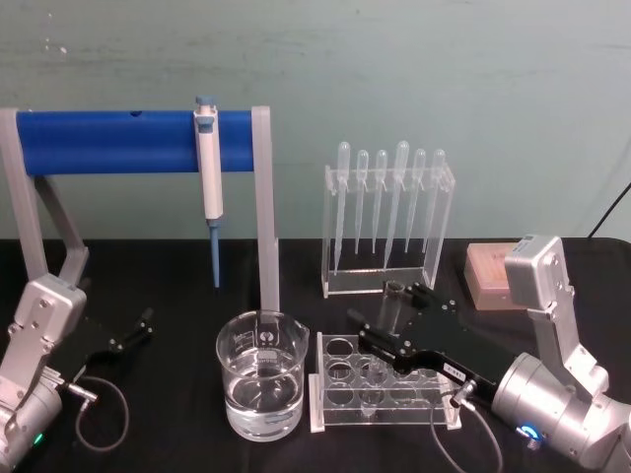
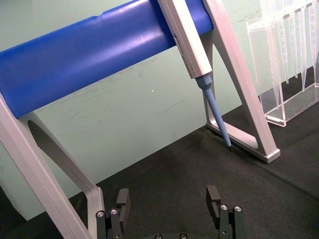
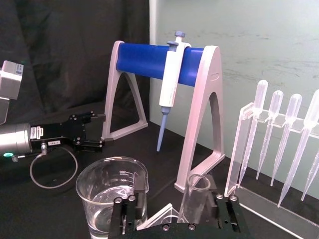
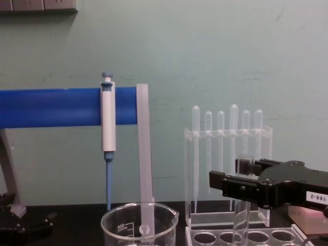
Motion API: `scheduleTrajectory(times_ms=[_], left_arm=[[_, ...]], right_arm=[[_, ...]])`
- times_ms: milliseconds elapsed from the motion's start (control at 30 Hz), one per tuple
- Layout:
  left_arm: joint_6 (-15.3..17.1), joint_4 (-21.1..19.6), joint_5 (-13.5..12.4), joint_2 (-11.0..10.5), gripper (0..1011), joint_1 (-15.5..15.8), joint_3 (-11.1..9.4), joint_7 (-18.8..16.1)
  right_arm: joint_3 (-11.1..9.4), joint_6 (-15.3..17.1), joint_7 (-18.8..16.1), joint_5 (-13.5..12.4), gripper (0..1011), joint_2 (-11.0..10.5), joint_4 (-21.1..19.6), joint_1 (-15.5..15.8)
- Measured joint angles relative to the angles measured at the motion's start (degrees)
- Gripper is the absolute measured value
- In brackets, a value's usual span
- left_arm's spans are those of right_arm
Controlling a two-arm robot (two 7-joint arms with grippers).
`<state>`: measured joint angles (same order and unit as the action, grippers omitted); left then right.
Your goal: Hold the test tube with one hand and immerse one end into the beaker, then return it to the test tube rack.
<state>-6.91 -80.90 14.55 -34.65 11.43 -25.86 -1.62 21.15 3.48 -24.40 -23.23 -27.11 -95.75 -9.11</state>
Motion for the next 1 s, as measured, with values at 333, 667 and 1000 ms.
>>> scheduleTrajectory(times_ms=[333,667,1000], left_arm=[[0.0,0.0,0.0,0.0,1000,0.0,0.0,0.0],[0.0,0.0,0.0,0.0,1000,0.0,0.0,0.0],[0.0,0.0,0.0,0.0,1000,0.0,0.0,0.0]], right_arm=[[0.6,0.0,-0.2,0.1,984,0.3,-0.1,-0.6],[-0.6,0.5,0.7,0.7,1002,-0.8,-3.7,-0.1],[-5.0,0.6,2.8,-0.3,1003,-2.5,-9.0,2.1]])
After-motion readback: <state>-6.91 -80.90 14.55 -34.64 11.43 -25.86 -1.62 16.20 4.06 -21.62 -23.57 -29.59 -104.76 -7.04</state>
